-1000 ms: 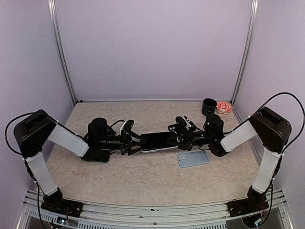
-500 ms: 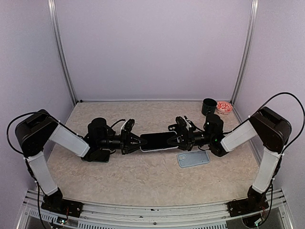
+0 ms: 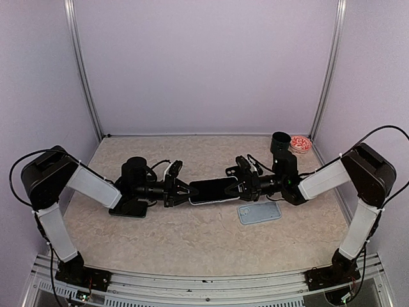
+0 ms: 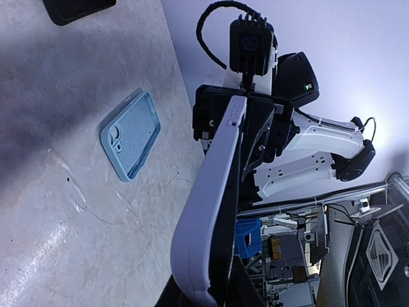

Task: Put the phone into the phone case
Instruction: Press the phone with the phone case, then place the phone with the phone case at the center of the board.

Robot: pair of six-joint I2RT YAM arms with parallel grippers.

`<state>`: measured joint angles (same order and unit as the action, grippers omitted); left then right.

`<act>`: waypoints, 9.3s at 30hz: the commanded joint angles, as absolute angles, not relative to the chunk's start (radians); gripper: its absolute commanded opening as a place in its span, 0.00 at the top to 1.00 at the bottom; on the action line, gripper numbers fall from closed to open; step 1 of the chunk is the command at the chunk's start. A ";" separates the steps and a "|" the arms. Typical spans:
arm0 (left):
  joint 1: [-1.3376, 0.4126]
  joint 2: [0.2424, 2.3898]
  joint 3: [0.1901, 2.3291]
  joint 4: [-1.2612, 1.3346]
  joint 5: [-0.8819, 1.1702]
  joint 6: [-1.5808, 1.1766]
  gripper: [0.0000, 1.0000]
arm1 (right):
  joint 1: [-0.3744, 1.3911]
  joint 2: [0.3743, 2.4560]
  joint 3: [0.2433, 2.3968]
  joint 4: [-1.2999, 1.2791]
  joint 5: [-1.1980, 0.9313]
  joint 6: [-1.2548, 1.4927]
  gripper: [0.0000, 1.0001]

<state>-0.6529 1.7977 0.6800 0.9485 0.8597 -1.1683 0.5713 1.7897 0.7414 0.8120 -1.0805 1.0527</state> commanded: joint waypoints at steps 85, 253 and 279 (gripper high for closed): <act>-0.647 1.606 0.764 0.599 0.758 -0.837 0.66 | 0.601 1.633 0.727 0.784 -1.149 0.925 1.00; -0.609 1.282 0.551 0.457 0.390 -0.770 0.01 | 0.428 2.405 1.843 0.086 -0.977 0.854 1.00; -0.609 1.258 0.509 0.469 0.370 -0.790 0.01 | 0.385 2.556 1.981 0.066 -1.007 0.895 1.00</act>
